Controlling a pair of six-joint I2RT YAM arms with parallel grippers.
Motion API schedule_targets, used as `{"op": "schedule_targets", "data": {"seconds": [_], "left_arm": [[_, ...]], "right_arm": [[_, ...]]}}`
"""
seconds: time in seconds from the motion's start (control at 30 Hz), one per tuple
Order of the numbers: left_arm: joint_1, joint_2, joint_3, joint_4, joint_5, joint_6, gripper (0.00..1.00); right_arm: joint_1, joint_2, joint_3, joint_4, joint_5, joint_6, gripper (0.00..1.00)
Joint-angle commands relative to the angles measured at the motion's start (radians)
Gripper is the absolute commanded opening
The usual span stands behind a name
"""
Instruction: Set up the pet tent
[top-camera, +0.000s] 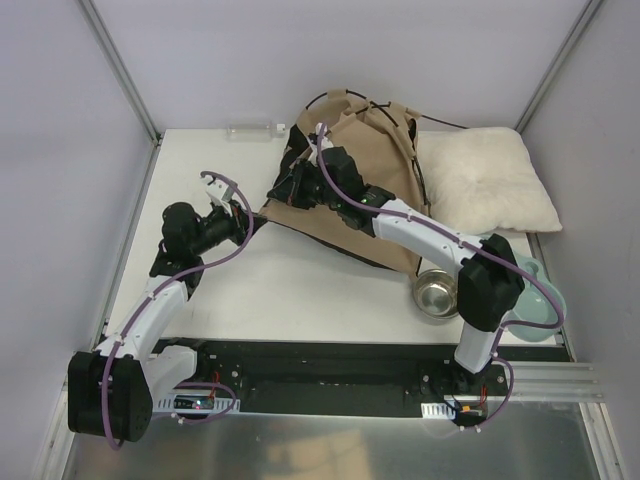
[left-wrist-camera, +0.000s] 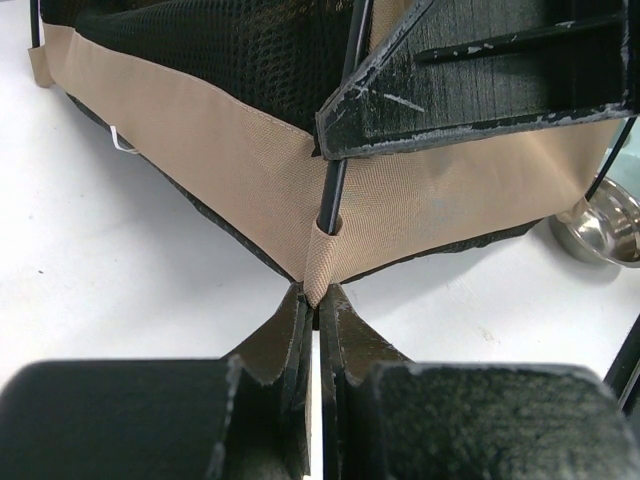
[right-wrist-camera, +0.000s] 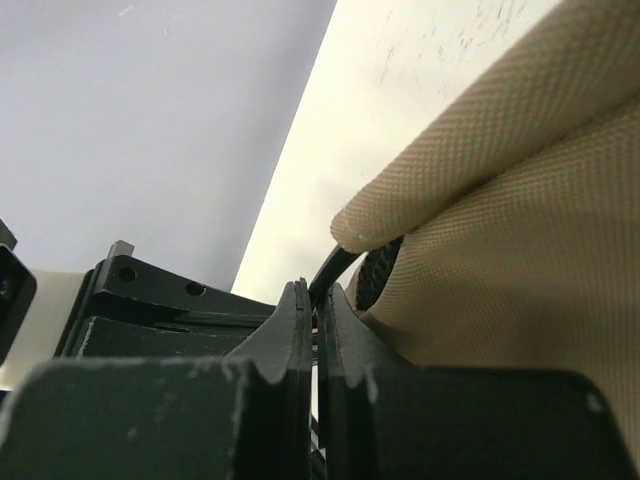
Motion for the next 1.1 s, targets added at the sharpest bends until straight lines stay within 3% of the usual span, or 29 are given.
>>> {"op": "schedule_targets", "data": {"seconds": [0.0, 0.27, 0.47, 0.63, 0.77, 0.83, 0.97, 1.07], "left_arm": [[-0.004, -0.021, 0.076, 0.070, 0.040, 0.007, 0.00], [-0.005, -0.035, 0.088, 0.034, 0.028, 0.010, 0.00], [-0.004, -0.044, 0.099, -0.001, -0.020, 0.005, 0.41], [-0.004, -0.103, 0.102, -0.093, -0.112, 0.056, 0.49], [-0.004, -0.164, 0.122, -0.174, -0.277, 0.051, 0.61], [-0.005, -0.187, 0.142, -0.202, -0.357, 0.037, 0.67], [-0.004, -0.207, 0.191, -0.254, -0.474, 0.010, 0.72], [-0.004, -0.209, 0.231, -0.306, -0.540, -0.012, 0.76]], "right_arm": [[0.016, 0.020, 0.040, -0.062, 0.048, -0.096, 0.00], [0.030, 0.043, 0.040, -0.148, 0.113, -0.172, 0.00], [0.051, 0.089, 0.083, -0.153, -0.054, -0.186, 0.00], [0.059, 0.129, 0.116, -0.164, -0.070, -0.189, 0.00], [0.059, 0.189, 0.181, -0.173, -0.097, -0.191, 0.00], [0.059, 0.214, 0.221, -0.187, -0.119, -0.186, 0.07], [0.059, 0.188, 0.227, -0.194, -0.116, -0.143, 0.39], [0.059, 0.148, 0.215, -0.240, -0.081, -0.120, 0.54]]}}
